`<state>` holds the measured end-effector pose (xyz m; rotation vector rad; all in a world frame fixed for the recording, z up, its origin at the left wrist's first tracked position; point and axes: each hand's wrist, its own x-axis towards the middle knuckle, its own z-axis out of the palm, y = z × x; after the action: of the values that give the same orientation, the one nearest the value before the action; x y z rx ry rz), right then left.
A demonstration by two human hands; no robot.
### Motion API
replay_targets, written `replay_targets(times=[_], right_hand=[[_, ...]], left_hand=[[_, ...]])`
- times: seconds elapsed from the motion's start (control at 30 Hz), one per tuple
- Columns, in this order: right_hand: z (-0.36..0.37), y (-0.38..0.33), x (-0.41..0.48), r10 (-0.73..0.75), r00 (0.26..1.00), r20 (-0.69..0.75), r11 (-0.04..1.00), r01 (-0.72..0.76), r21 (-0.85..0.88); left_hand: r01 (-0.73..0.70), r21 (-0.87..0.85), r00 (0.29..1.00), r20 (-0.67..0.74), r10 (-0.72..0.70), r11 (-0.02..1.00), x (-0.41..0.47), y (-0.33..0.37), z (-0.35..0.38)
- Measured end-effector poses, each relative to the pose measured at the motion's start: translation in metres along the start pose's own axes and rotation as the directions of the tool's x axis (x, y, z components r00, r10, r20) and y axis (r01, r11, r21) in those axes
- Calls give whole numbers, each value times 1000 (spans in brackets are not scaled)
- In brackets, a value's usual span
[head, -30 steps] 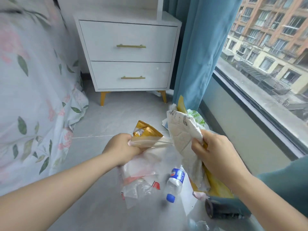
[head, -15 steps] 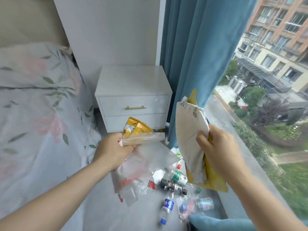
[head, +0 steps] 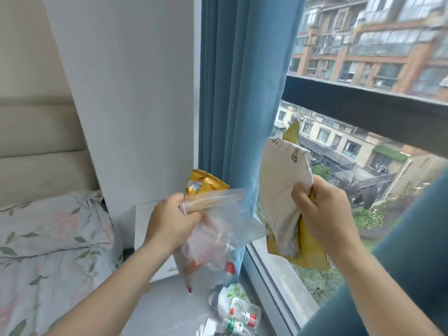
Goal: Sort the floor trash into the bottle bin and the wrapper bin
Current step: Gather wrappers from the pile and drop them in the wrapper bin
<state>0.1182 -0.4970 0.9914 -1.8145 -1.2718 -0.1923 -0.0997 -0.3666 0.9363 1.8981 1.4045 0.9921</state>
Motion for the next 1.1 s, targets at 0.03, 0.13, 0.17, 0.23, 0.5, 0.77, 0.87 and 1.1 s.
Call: replay_targets(times=[0.03, 0.13, 0.17, 0.23, 0.5, 0.77, 0.87, 1.1], right_hand=[[-21, -12, 4, -9, 999, -35, 1000, 9, -4], [-81, -41, 9, -26, 990, -136, 1000, 26, -3], [-101, -50, 8, -27, 984, -176, 1000, 28, 0], [-141, -66, 2, -40, 966, -256, 998, 53, 43], [-263, -87, -42, -60, 899, -435, 992, 101, 70], [-324, -84, -80, -15, 865, -501, 1000, 9, -13], [-341, -81, -95, 14, 830, -558, 996, -59, -62], [-360, -87, -138, 94, 681, -726, 945, -292, -151]], left_hand=[[-40, -12, 999, 0, 40, 999, 0, 23, -12], [-143, -70, 990, 6, 144, 987, -3, 81, -37], [-164, -90, 986, 2, 165, 982, -6, 97, -42], [-205, -141, 979, -16, 205, 969, -18, 127, -47], [-365, -406, 926, -63, 373, 838, -83, 227, -49], [-481, -550, 834, -46, 550, 683, -117, 289, -26], [-521, -595, 770, -19, 637, 612, -124, 310, -11], [-534, -727, 570, 68, 819, 432, -136, 348, 30]])
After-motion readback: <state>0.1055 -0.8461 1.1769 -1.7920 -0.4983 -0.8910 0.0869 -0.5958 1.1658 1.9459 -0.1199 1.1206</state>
